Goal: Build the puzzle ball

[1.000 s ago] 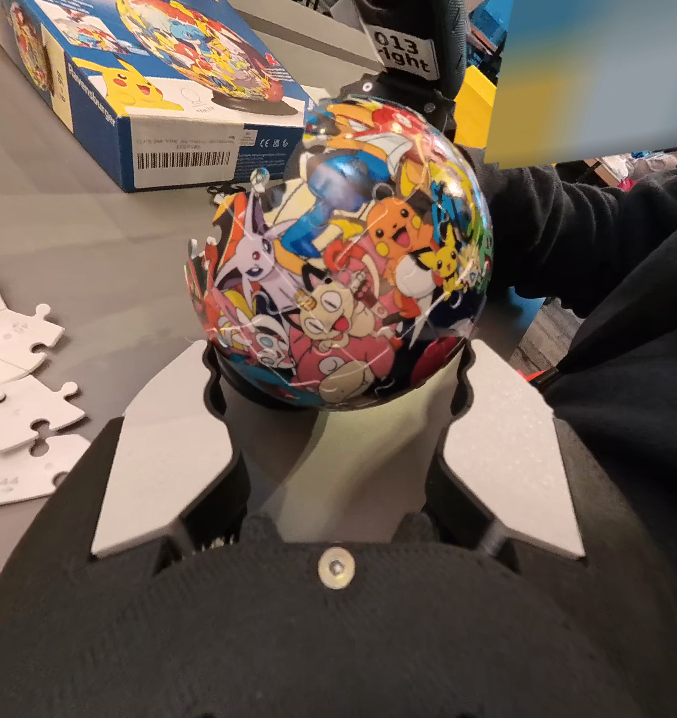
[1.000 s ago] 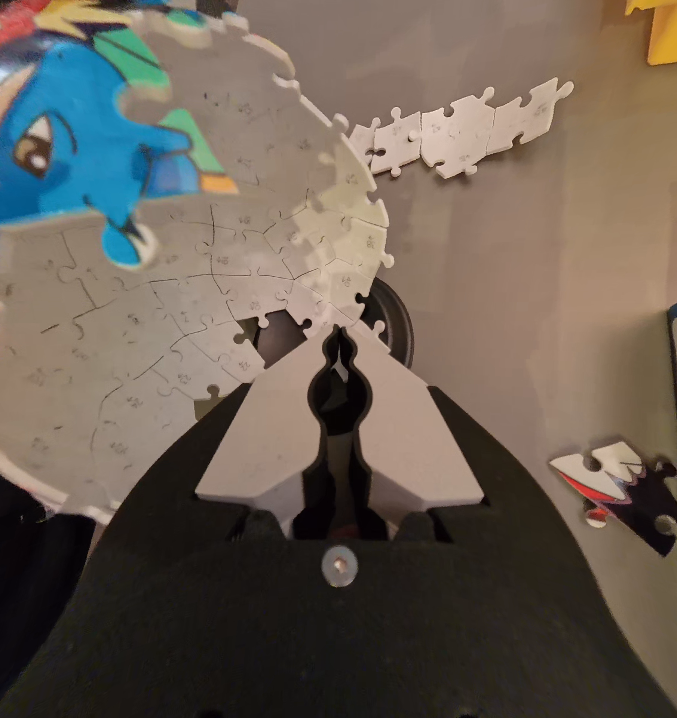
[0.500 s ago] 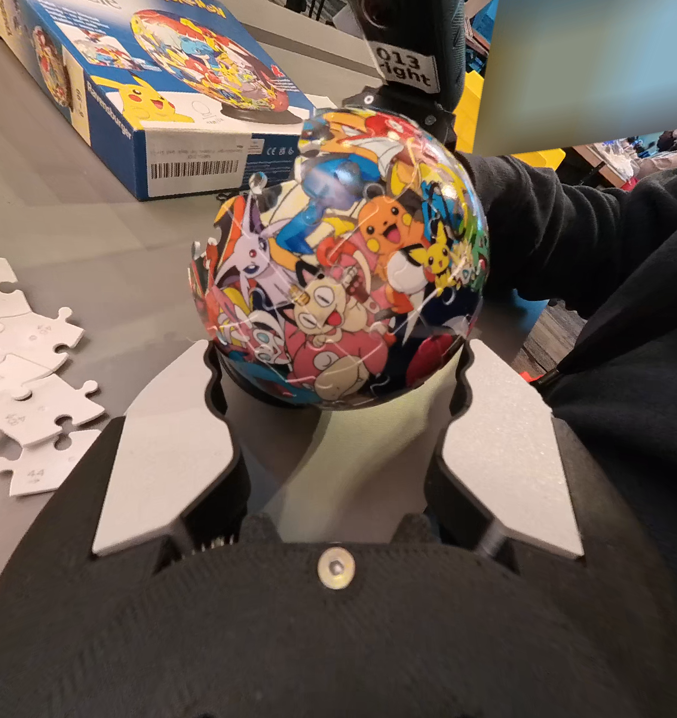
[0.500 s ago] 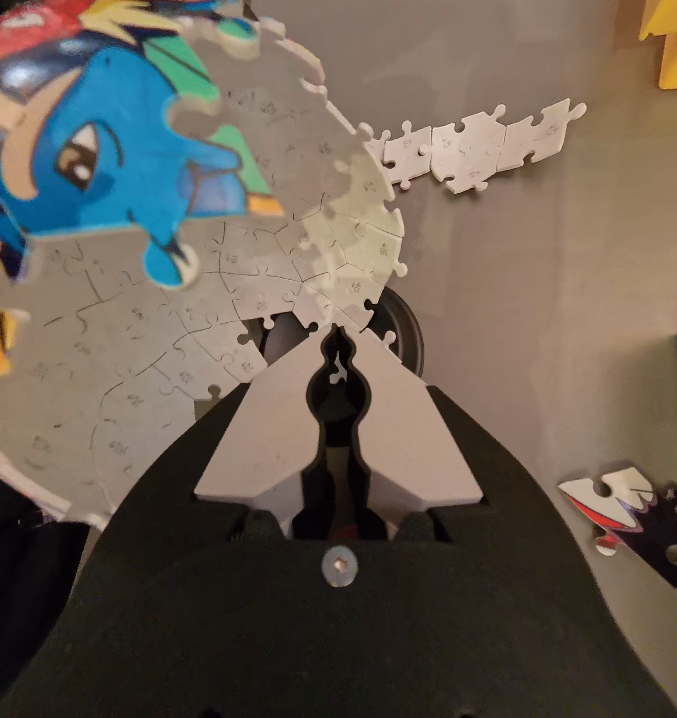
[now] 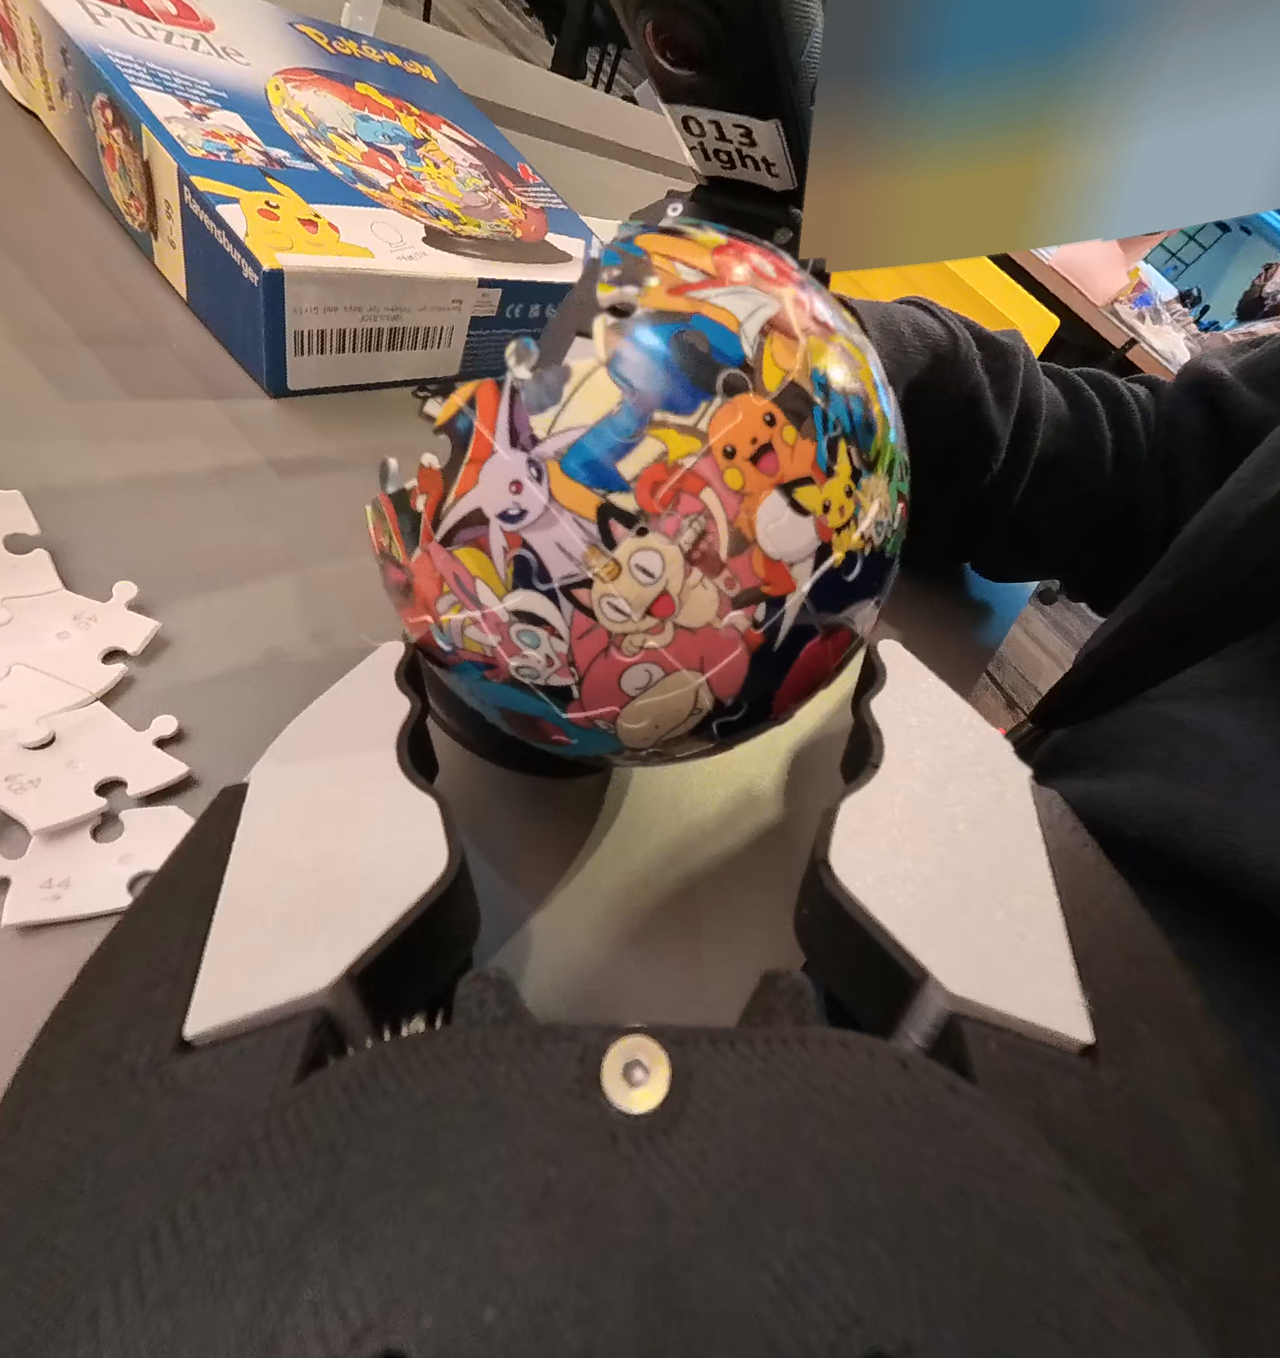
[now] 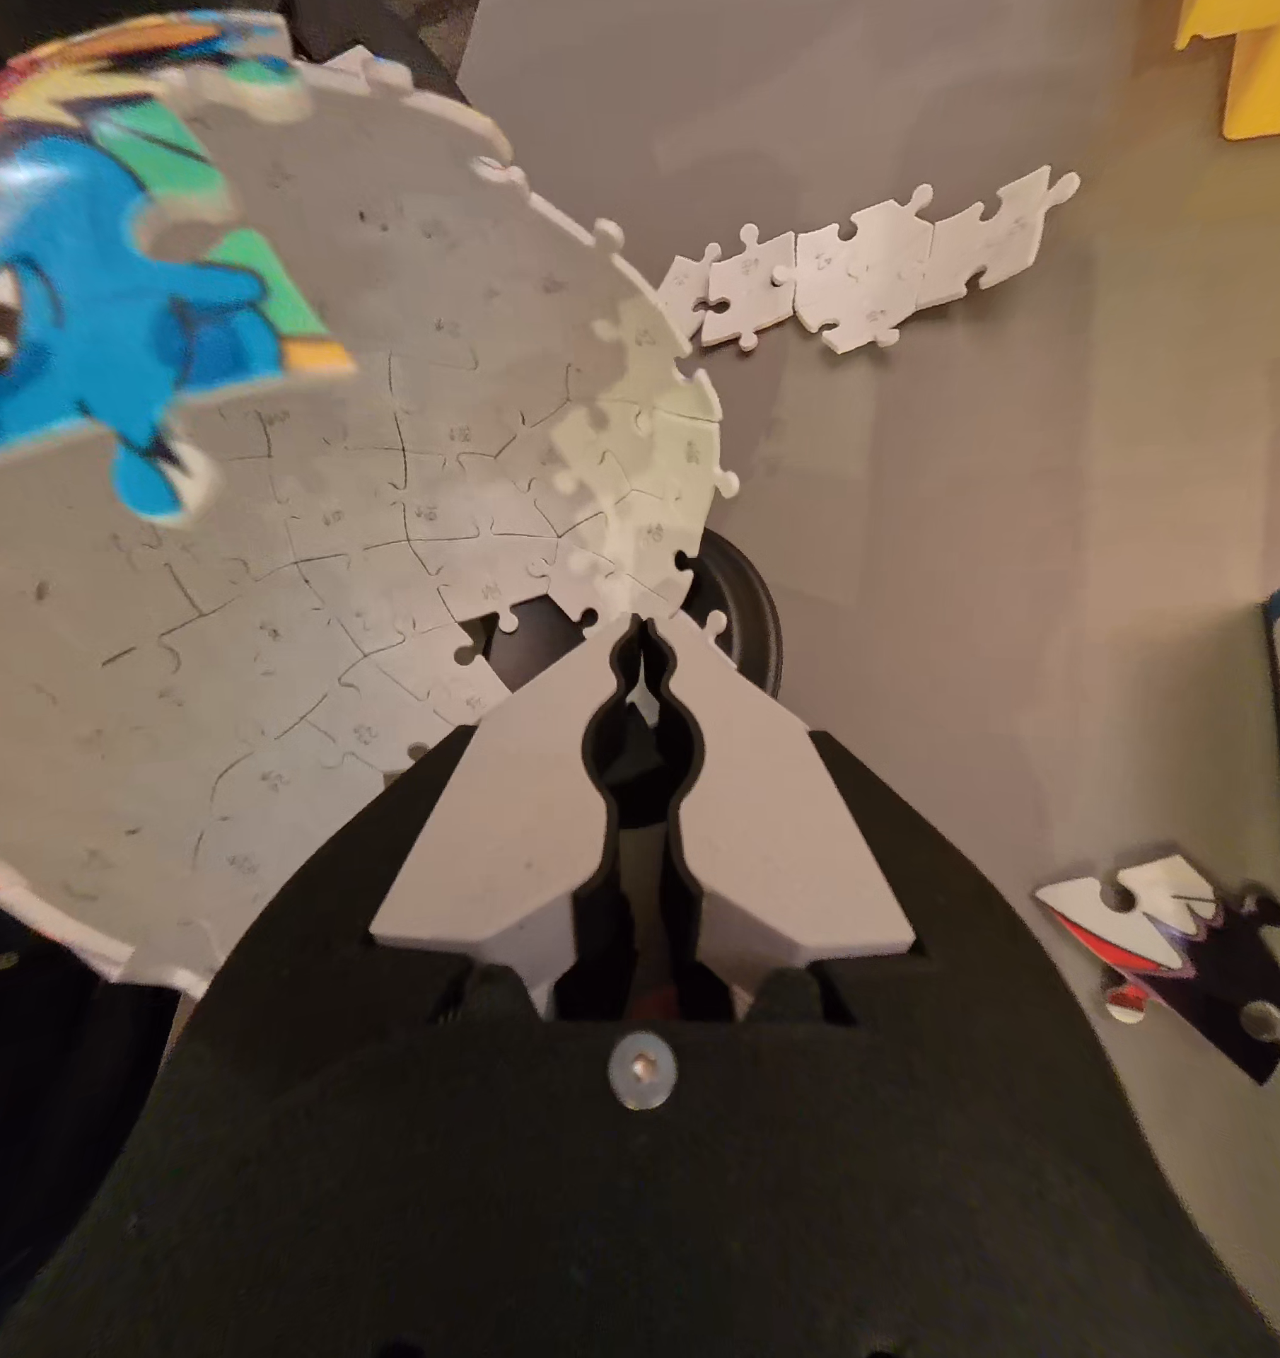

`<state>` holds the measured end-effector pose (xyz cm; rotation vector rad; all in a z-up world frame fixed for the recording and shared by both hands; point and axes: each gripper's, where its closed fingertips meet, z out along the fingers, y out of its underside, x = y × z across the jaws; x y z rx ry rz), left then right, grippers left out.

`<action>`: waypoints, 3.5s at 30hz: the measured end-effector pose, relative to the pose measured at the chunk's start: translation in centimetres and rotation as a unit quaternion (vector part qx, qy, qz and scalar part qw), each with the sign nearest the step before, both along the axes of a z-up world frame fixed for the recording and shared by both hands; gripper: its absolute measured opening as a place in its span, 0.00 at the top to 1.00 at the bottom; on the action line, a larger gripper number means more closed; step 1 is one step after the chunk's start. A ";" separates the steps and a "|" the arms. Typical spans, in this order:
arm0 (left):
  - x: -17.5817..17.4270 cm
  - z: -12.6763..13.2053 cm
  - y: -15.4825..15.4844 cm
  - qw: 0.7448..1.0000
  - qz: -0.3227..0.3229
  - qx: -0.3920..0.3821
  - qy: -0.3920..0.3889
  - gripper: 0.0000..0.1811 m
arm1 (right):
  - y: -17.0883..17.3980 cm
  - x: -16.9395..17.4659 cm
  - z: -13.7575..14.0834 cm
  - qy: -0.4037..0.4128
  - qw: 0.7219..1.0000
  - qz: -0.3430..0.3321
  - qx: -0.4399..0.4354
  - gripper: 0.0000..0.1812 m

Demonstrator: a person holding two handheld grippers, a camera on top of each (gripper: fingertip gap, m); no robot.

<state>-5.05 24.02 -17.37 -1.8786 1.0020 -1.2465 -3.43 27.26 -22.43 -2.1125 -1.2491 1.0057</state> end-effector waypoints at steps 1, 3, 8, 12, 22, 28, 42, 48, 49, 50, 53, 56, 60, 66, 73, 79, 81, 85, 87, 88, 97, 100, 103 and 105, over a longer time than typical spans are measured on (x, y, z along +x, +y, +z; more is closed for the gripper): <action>0.0 0.0 -0.1 1.000 0.000 0.002 0.000 0.40 | 0.0 0.0 0.0 -0.002 1.000 0.001 0.003 1.00; 0.0 0.0 -0.1 1.000 0.001 0.005 -0.001 0.40 | -0.1 0.0 0.0 -0.002 1.000 0.001 0.004 1.00; 0.1 0.2 -0.2 1.000 0.003 0.008 -0.012 0.40 | -0.1 0.0 -0.1 -0.003 1.000 0.001 0.009 1.00; 0.1 0.4 -0.3 1.000 0.003 0.016 -0.017 0.40 | -0.4 -0.2 -0.1 -0.006 1.000 0.012 0.018 1.00; -0.3 0.8 -0.1 0.999 0.018 0.019 -0.038 0.40 | -0.2 -0.6 -0.2 -0.009 1.000 0.010 0.018 1.00; -0.3 0.9 -0.1 0.999 0.021 0.018 -0.044 0.40 | -0.1 -0.5 -0.2 -0.011 1.000 0.002 0.021 1.00; -0.2 1.0 -0.1 0.998 0.026 0.020 -0.049 0.41 | 0.3 -0.3 -0.2 -0.007 1.000 -0.008 -0.004 1.00; -0.2 1.0 -0.2 0.998 0.026 0.020 -0.049 0.41 | 0.1 -0.2 -0.2 -0.002 0.999 0.001 -0.039 1.00; -0.2 1.0 -0.2 0.998 0.026 0.020 -0.049 0.41 | 0.1 -0.2 -0.2 -0.001 0.999 0.003 -0.042 1.00; -0.2 1.0 -0.2 0.998 0.026 0.020 -0.049 0.41 | 0.1 -0.2 -0.2 0.000 0.999 0.003 -0.047 1.00; -0.2 1.0 -0.2 0.998 0.025 0.020 -0.049 0.41 | 0.0 -0.3 -0.3 -0.001 0.998 0.009 -0.060 1.00; -0.2 1.0 -0.3 0.998 0.026 0.019 -0.048 0.41 | 0.0 -0.3 -0.3 -0.008 0.997 0.024 -0.069 1.00; -0.1 1.0 -0.3 0.998 0.029 0.020 -0.046 0.41 | 0.0 -0.3 -0.3 -0.023 0.995 0.050 -0.079 1.00; -0.1 1.0 -0.4 0.998 0.032 0.019 -0.046 0.40 | 0.0 -0.3 -0.3 -0.033 0.994 0.061 -0.080 1.00; -0.1 0.8 -0.2 0.998 0.038 0.023 -0.038 0.41 | 0.4 -0.2 -0.2 -0.012 0.996 0.051 -0.079 1.00; -0.1 0.7 -0.1 0.998 0.040 0.019 -0.036 0.43 | 0.4 0.0 -0.1 0.003 0.996 0.040 -0.085 1.00; 0.0 0.7 -0.1 0.998 0.040 0.019 -0.035 0.43 | 0.4 0.1 0.0 0.005 0.996 0.037 -0.083 1.00; 0.0 0.6 -0.1 0.998 0.040 0.019 -0.034 0.43 | 0.6 0.4 0.2 0.014 0.996 0.029 -0.085 1.00; 0.0 0.6 -0.1 0.998 0.040 0.020 -0.033 0.43 | 0.5 0.5 0.3 0.016 0.996 0.027 -0.086 1.00; 0.0 0.6 -0.1 0.999 0.039 0.020 -0.032 0.43 | 0.5 0.5 0.2 0.016 0.996 0.024 -0.087 1.00; 0.3 0.7 0.1 0.998 0.041 0.018 -0.032 0.43 | 0.2 0.3 -0.1 0.007 0.992 0.027 -0.123 1.00; 0.4 0.7 0.2 0.998 0.043 0.016 -0.032 0.43 | 0.4 0.3 -0.1 0.008 0.990 0.029 -0.135 1.00; 0.4 0.7 0.3 0.998 0.044 0.013 -0.033 0.43 | 0.6 0.3 -0.1 0.011 0.989 0.023 -0.142 1.00; 0.4 0.6 0.4 0.998 0.045 0.012 -0.030 0.43 | 0.5 0.3 -0.1 0.009 0.989 0.020 -0.144 1.00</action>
